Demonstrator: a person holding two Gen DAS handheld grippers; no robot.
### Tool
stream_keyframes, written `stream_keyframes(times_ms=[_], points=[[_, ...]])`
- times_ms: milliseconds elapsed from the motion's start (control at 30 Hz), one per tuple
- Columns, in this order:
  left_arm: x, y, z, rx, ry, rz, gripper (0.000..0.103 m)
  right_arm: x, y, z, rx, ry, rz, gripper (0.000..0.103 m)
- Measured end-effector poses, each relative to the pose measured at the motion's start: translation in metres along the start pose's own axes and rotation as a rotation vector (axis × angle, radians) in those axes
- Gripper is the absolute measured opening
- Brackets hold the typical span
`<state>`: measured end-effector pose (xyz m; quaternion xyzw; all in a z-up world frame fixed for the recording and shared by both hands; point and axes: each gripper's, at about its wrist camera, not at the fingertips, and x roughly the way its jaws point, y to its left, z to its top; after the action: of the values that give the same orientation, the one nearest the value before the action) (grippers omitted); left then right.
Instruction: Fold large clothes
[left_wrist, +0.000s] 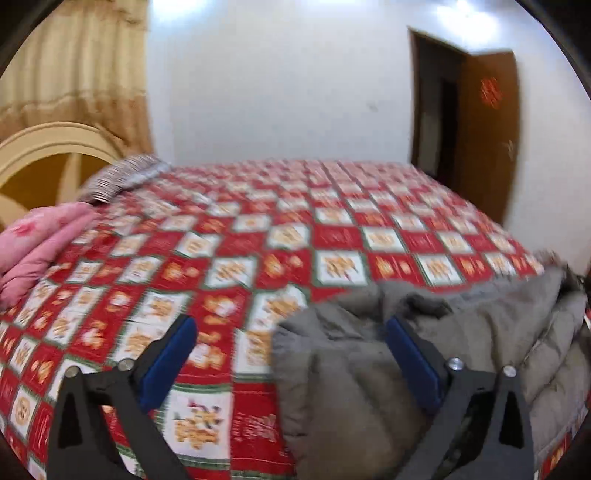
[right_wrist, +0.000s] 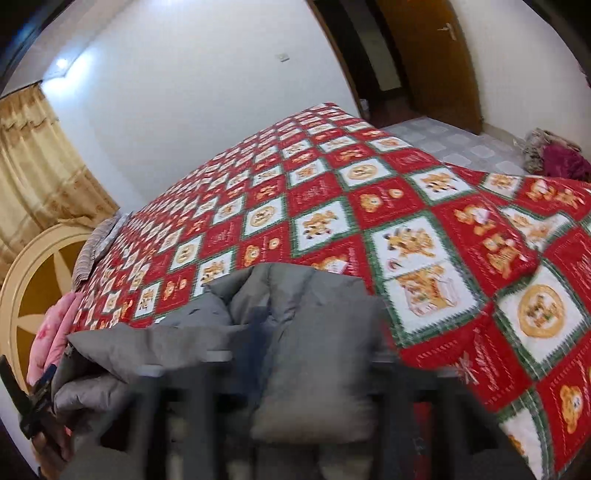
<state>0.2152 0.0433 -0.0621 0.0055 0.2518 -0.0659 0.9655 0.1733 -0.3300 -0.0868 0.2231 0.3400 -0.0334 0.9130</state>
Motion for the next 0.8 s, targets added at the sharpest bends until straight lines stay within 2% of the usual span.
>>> stream_keyframes(times_ms=[33,133,200,300,400,467,533,633,700,800], points=[[-0.005,0.004,0.001,-0.022,-0.028,0.020,0.103,0.001,0.003,0.001,-0.011,-0.009,0.025,0.079],[-0.025,0.023,0.007,-0.113,-0.092,0.067,0.103,-0.003,0.013,0.005,-0.047,-0.060,0.025,0.080],[-0.031,0.022,0.011,-0.136,-0.118,0.061,0.103,-0.007,0.016,0.007,-0.035,-0.109,0.038,0.080],[-0.042,-0.001,0.012,-0.084,-0.169,0.046,0.103,-0.012,0.026,0.009,-0.046,-0.156,0.056,0.080],[-0.039,-0.037,0.006,0.050,-0.178,0.066,0.103,-0.021,0.036,0.010,-0.052,-0.232,0.072,0.086],[-0.023,-0.050,-0.002,0.111,-0.141,0.132,0.103,-0.025,0.033,0.011,-0.035,-0.262,0.058,0.091],[0.001,-0.051,-0.011,0.125,-0.048,0.174,0.103,-0.027,0.026,0.013,-0.011,-0.276,0.018,0.092],[0.031,-0.036,-0.023,0.057,0.088,0.201,0.103,-0.020,0.017,0.012,0.020,-0.243,-0.053,0.092],[0.039,-0.029,-0.026,0.016,0.140,0.186,0.103,-0.018,0.022,0.008,-0.025,-0.239,-0.079,0.092],[0.032,-0.028,-0.020,0.005,0.147,0.196,0.103,-0.012,0.045,-0.002,-0.173,-0.227,-0.124,0.092]])
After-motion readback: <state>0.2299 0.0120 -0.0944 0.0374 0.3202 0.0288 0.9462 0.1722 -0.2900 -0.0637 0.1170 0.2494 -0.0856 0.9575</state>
